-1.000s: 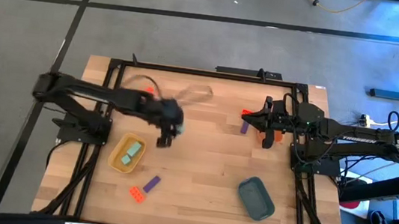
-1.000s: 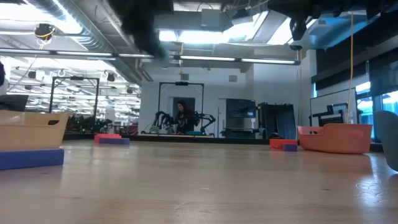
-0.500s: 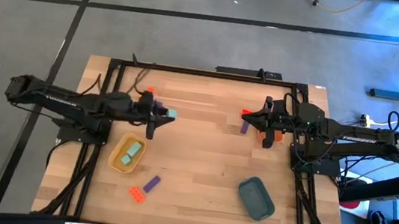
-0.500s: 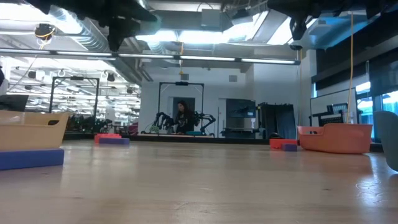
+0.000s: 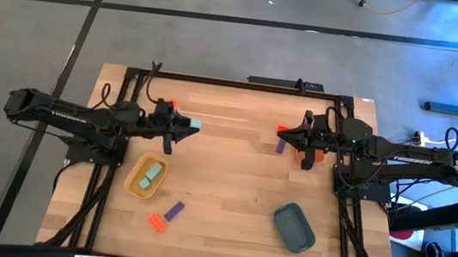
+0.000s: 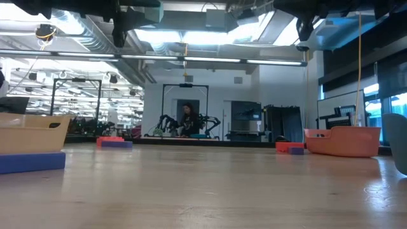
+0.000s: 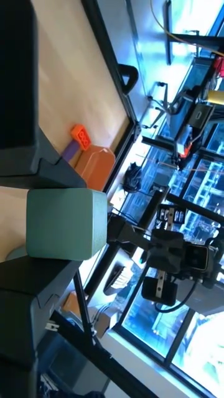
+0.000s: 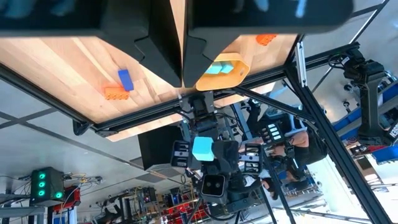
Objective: Sort & place blocks by color
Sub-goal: Put the blue block into the yellow bin
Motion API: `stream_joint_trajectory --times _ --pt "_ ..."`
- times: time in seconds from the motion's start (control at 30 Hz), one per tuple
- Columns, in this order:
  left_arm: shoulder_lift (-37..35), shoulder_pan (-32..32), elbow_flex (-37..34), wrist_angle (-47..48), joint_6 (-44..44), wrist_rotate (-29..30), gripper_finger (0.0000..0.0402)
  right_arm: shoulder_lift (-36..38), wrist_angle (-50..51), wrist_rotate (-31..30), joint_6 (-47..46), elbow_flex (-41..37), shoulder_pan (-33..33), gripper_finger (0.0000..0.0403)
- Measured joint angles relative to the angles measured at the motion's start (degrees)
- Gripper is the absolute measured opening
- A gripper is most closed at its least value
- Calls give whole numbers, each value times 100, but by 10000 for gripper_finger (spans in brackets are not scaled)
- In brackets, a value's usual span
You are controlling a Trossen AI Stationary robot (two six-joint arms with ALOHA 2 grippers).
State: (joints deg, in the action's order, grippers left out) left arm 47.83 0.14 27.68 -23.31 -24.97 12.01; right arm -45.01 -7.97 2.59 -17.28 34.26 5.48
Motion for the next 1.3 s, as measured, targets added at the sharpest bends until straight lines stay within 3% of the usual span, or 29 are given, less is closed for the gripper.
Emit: stream_joint_trajectory --times 0.2,0.3,0.4,0.57,0.7,0.83,1.1,1.3 --pt "0 0 1 8 2 -366 122 -1 0 0 0 0 0 19" --pt "-23 0 219 519 63 -699 122 -1 2 -1 0 0 0 19" --pt "-103 -25 815 1990 137 -1011 122 -1 3 0 0 0 0 19" --pt "79 -327 2045 5456 157 -1170 122 -1 4 -2 0 0 0 19" --pt "322 -780 2297 7325 0 -1217 122 1 4 -4 0 0 2 19" --pt "463 -1263 1967 7985 -338 -1544 122 1 5 -7 0 0 2 19" --pt "835 -1824 1071 7716 -430 -1631 123 -1 26 -148 0 -2 2 19" --pt "1316 -1869 975 7635 384 -1475 123 -1 20 -149 127 -2 2 19"
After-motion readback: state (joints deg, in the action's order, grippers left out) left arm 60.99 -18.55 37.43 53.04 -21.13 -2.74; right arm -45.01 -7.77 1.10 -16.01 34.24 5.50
